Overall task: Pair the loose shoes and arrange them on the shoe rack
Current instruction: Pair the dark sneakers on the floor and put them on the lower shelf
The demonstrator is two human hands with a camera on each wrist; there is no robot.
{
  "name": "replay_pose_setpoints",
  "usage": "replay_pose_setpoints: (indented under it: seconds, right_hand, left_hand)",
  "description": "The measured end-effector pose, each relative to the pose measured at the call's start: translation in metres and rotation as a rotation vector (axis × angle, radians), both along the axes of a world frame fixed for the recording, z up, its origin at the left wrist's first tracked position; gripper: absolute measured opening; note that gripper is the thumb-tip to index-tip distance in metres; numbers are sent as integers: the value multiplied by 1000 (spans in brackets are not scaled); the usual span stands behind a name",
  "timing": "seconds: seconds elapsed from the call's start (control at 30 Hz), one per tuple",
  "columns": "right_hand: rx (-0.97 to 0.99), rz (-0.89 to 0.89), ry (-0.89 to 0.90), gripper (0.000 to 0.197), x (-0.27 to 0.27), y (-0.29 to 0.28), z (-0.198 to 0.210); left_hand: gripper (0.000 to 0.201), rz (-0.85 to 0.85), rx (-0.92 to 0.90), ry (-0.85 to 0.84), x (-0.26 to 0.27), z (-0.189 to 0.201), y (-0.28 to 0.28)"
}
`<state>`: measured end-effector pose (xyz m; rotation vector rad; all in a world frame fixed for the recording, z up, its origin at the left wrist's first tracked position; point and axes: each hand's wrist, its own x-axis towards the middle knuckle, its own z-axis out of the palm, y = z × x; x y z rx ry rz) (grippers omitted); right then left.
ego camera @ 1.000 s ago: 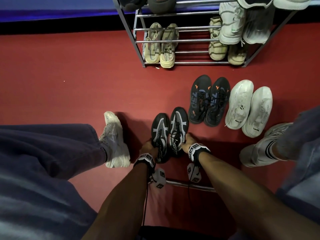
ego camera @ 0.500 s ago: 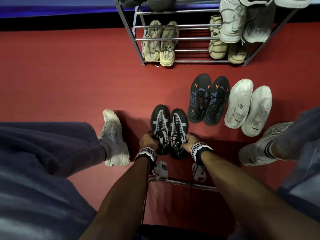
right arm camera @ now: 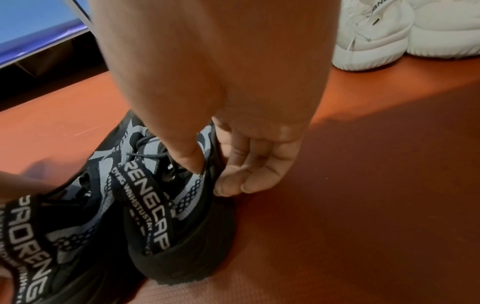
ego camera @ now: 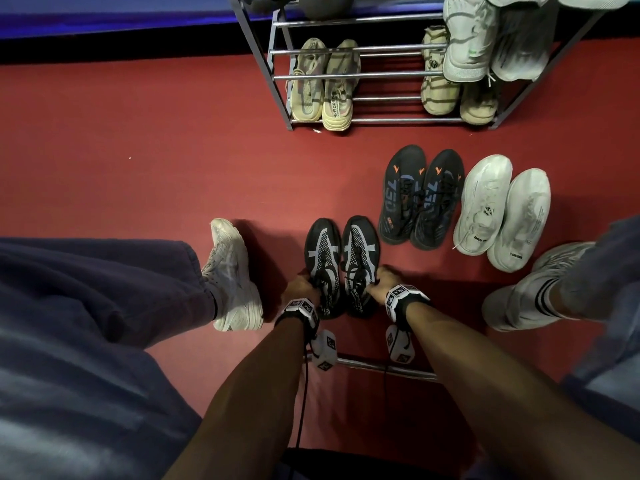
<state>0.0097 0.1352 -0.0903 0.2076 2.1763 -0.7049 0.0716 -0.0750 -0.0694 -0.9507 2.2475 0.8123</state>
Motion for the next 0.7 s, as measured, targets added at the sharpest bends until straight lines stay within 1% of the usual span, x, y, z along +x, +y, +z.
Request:
replay_pose_setpoints:
  seconds: [0.07,0.13,0.17,0.23,0.27,0.3,0.33,0.37,0.43,0.47,0.5,0.6,0.7]
  right_hand:
    - [-25,7,0,35,-1,1,-1]
    - [-51,5,-11,32,-1,2,0]
    - [-58,-1,-12,31,-2,3,1]
    - [-51,-25,7,31,-3,3,4]
    - [-37,-44,18,30,-4,3,7]
    - [-27,-68,23,28,-4,2,9]
    - [-25,-92,21,27,-4,1,12]
    - [-29,-117,16,26,-3,0,15]
    - [-48,-156,5,25,-3,-2,17]
    - [-66,-172,-10,23,-4,-3,18]
    - [-89,-192,-30,19,-5,-2,18]
    - [-154,-262,-90,7,-10,2,17]
    - [-202,-281,-118,4,-15,9,18]
  left_hand:
    - [45,-35,45,-35,-3,2,-2]
    - [47,-52,43,-71,-9,8,-2]
    - [51,-42,8,-70,-12,12,-1]
    - [56,-14,-144,-20,-17,21,6]
    - [51,-7,-214,23,-21,27,11]
    - [44,-13,-240,35,-25,31,17]
    - [40,-39,-210,14,-28,32,24]
    - [43,-63,-130,-25,-30,30,30]
    - [58,-163,60,-104,-29,24,38]
    - [62,-219,116,-114,-27,18,40]
    - [64,-257,124,-112,-23,11,42]
    - [67,-332,44,-72,-15,-3,43]
    - [77,-341,64,-81,-19,-5,42]
